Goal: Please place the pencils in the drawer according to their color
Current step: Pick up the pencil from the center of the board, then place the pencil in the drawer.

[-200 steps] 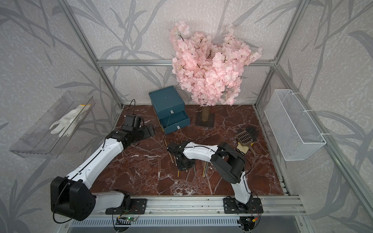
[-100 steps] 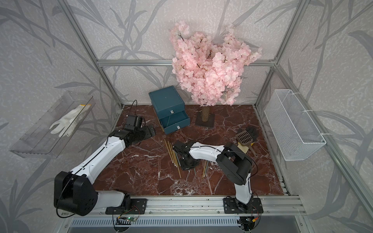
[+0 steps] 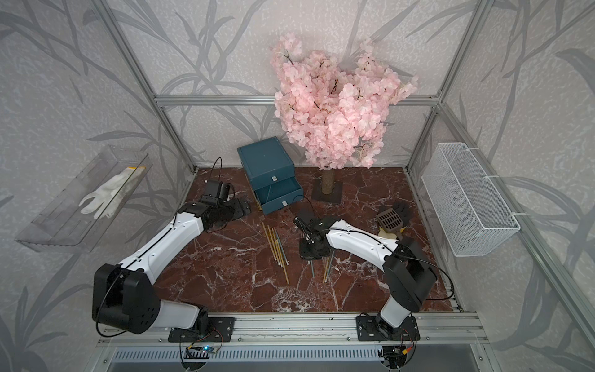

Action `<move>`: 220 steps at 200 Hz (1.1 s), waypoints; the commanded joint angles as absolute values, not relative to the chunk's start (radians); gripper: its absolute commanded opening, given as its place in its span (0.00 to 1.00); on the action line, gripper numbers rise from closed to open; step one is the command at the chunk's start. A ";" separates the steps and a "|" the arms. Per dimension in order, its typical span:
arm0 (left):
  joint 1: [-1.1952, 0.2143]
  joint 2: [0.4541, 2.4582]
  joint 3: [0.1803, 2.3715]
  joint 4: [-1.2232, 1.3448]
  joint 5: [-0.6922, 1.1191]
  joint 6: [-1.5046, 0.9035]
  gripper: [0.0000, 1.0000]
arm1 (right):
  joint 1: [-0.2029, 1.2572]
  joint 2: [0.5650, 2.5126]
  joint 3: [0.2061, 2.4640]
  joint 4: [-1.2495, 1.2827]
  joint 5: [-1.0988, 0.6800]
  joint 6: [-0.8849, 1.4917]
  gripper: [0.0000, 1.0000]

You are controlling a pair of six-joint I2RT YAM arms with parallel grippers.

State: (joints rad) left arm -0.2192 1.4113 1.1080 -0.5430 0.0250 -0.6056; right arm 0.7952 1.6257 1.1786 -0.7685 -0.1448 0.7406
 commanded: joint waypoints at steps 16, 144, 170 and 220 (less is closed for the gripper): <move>-0.213 1.425 1.156 -0.532 0.015 -0.609 1.00 | 0.745 1.616 1.283 -0.720 -0.253 0.804 0.00; -0.212 1.410 1.182 -0.550 0.003 -0.602 1.00 | 0.671 1.902 1.580 -0.372 -0.468 1.089 0.00; -0.212 1.401 1.181 -0.555 0.000 -0.601 1.00 | 0.660 1.942 1.614 -0.351 -0.476 1.113 0.00; -0.212 1.400 1.178 -0.561 0.003 -0.605 1.00 | 0.643 2.020 1.700 -0.335 -0.490 1.153 0.00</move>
State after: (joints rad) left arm -0.2150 1.4223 1.1568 -0.5400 0.0181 -0.6048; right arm 0.6525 1.9793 1.6447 -0.3630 -0.4725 1.1152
